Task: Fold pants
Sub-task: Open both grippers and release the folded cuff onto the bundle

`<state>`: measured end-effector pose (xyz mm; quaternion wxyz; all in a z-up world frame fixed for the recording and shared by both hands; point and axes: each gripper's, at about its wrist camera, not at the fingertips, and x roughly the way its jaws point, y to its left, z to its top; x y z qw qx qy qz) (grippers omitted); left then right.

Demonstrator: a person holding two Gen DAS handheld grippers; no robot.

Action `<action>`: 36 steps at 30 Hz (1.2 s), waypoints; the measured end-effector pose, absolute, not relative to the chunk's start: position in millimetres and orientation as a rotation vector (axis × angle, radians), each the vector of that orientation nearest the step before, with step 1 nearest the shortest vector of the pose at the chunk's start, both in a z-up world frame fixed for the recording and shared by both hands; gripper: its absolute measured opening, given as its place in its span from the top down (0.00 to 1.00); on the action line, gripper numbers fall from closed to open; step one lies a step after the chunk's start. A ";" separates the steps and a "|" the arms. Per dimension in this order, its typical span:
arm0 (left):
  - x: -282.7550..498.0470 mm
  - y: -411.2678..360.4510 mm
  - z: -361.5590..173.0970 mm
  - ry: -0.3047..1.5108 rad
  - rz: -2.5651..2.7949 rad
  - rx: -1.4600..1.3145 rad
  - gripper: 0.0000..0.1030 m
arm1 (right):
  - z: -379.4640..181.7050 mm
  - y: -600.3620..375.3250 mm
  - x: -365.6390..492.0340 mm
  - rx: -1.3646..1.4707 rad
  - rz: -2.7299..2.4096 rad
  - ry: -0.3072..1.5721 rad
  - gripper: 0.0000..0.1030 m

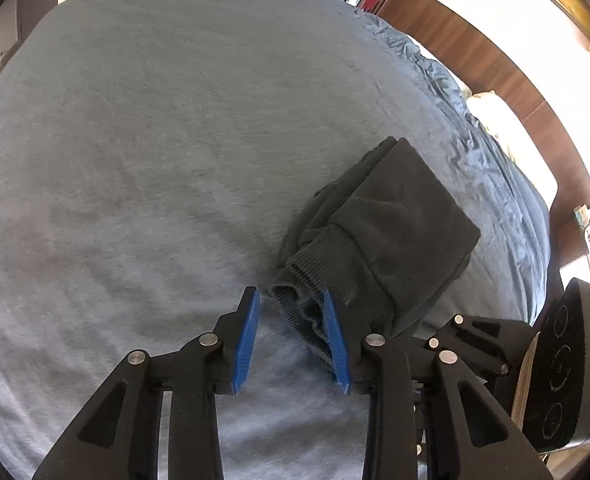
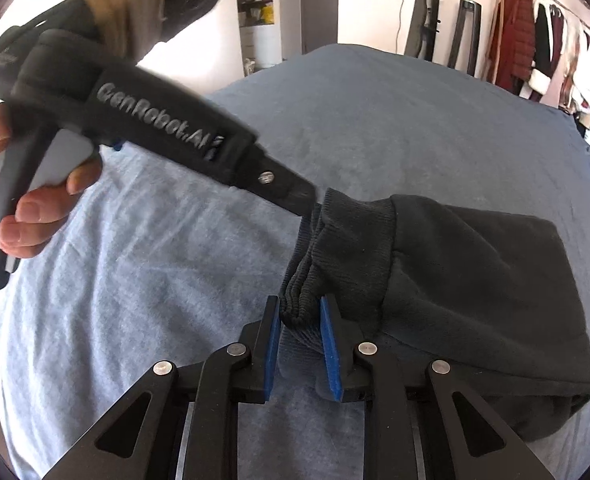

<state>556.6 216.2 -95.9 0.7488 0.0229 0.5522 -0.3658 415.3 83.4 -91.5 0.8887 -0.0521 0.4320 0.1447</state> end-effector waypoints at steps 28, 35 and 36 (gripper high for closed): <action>547.7 199.4 -107.8 1.198 -0.639 0.025 0.81 | -102.6 58.0 403.4 -0.006 0.396 1.011 0.77; 506.0 211.7 -56.0 1.118 -0.471 -0.017 0.66 | -51.6 11.1 394.7 0.067 0.297 0.958 0.54; 500.5 209.3 -48.8 1.112 -0.454 -0.023 0.64 | -43.7 6.0 394.7 0.070 0.292 0.945 0.53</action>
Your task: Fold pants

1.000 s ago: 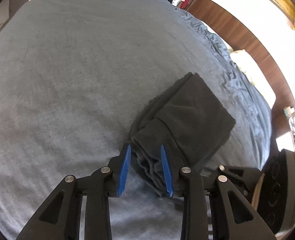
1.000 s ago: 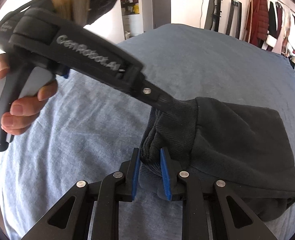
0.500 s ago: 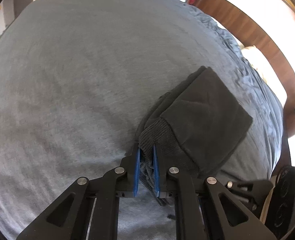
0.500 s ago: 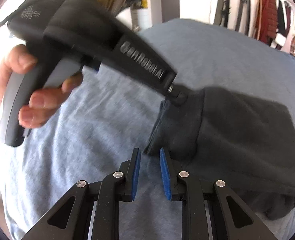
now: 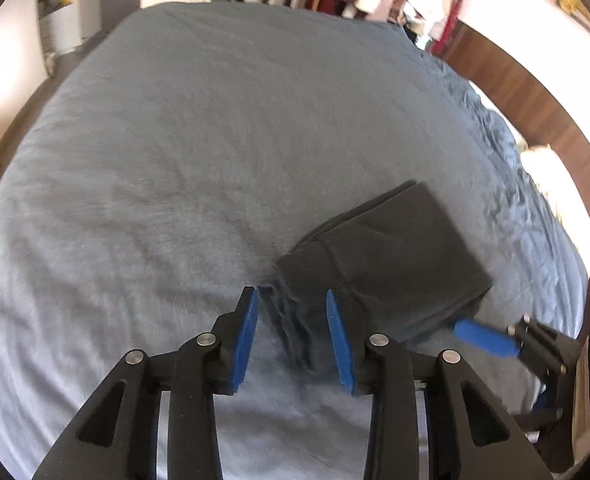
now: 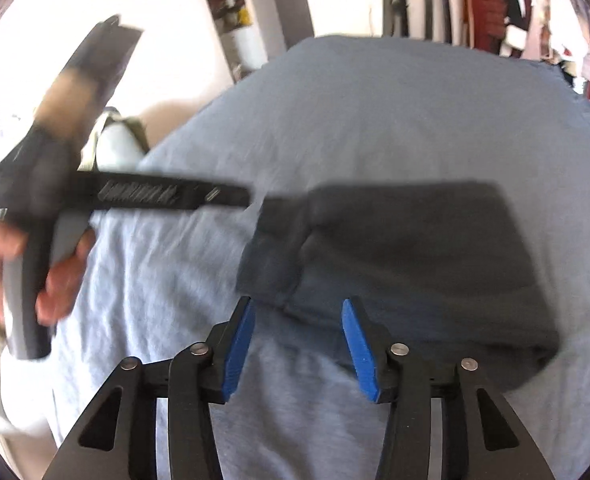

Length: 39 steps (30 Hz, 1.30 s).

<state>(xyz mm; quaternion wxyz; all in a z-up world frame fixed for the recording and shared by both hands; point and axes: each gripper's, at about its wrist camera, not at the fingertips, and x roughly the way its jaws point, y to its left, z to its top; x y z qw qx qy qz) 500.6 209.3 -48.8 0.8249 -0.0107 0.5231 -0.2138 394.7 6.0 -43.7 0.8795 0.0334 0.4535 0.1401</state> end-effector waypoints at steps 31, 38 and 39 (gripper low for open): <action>504.9 149.9 -107.4 1.211 -0.105 -0.174 0.35 | -63.5 -176.4 488.5 0.271 -0.037 1.034 0.34; 494.0 157.6 -136.3 1.252 -0.079 -0.146 0.20 | -92.3 -176.3 494.7 0.316 -0.013 1.085 0.34; 494.3 158.6 -138.9 1.246 -0.084 -0.156 0.17 | -95.7 -174.9 493.7 0.309 -0.001 1.091 0.34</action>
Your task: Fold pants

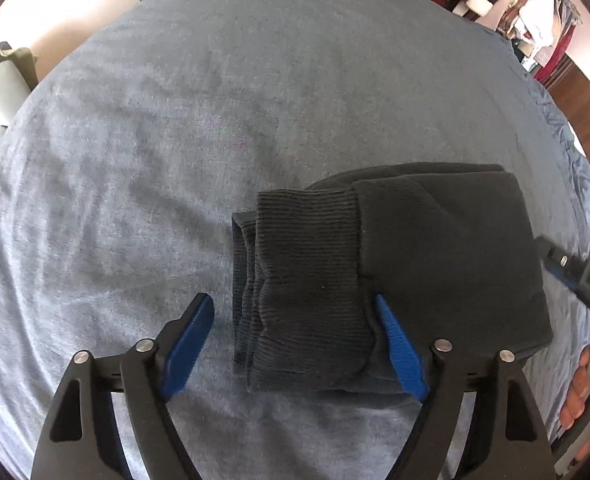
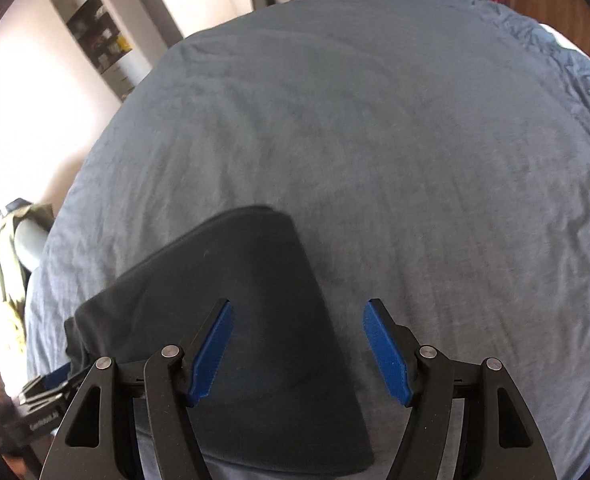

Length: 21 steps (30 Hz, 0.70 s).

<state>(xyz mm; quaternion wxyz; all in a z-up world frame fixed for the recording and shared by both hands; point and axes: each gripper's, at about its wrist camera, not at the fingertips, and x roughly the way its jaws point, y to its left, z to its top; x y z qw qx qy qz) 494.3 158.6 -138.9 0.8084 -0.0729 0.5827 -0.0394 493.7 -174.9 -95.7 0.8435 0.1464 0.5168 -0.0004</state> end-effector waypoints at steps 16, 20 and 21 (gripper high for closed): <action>492.3 153.2 -163.6 1.274 -0.196 -0.220 0.23 | -135.9 -171.0 499.0 0.214 0.044 1.153 0.34; 501.3 156.3 -174.5 1.292 -0.233 -0.282 0.24 | -142.0 -171.5 502.4 0.200 0.055 1.166 0.34; 503.4 158.0 -177.3 1.295 -0.240 -0.304 0.24 | -143.7 -170.9 503.5 0.195 0.055 1.169 0.34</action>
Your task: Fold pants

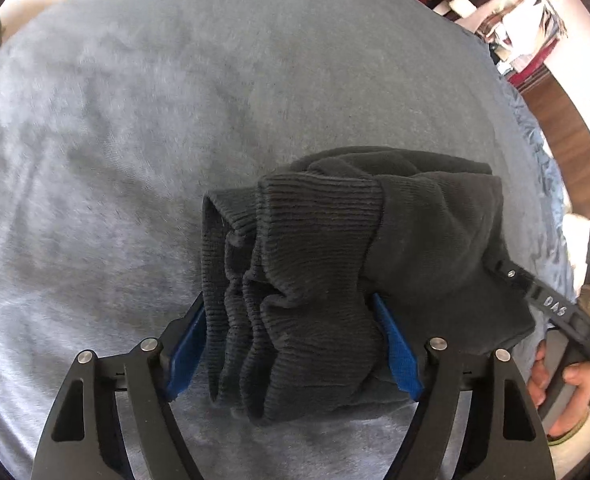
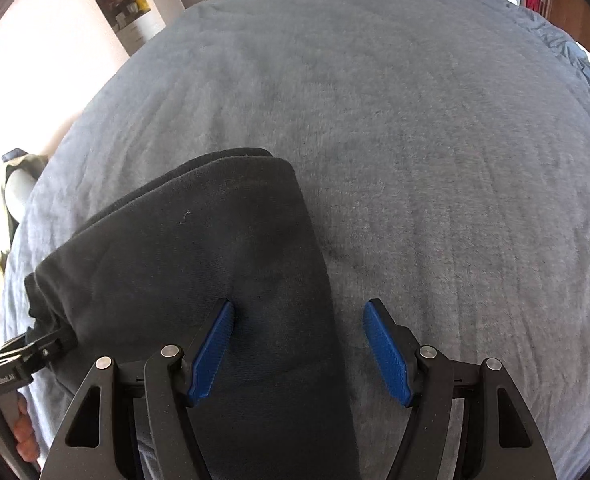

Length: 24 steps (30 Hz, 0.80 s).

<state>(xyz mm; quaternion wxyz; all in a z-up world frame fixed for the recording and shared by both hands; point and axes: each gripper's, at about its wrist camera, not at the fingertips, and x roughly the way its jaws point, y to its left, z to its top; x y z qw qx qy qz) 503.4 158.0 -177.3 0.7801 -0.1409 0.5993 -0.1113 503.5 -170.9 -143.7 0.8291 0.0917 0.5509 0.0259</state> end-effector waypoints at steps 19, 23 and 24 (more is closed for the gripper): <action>505.1 146.1 -154.7 1.278 -0.226 -0.275 0.57 | -151.2 -185.4 509.4 0.370 0.156 1.198 0.62; 502.0 150.4 -139.5 1.248 -0.218 -0.318 0.62 | -125.4 -181.5 498.3 0.359 0.154 1.153 0.73; 500.7 152.5 -135.4 1.237 -0.222 -0.330 0.63 | -120.5 -180.1 497.9 0.352 0.155 1.142 0.74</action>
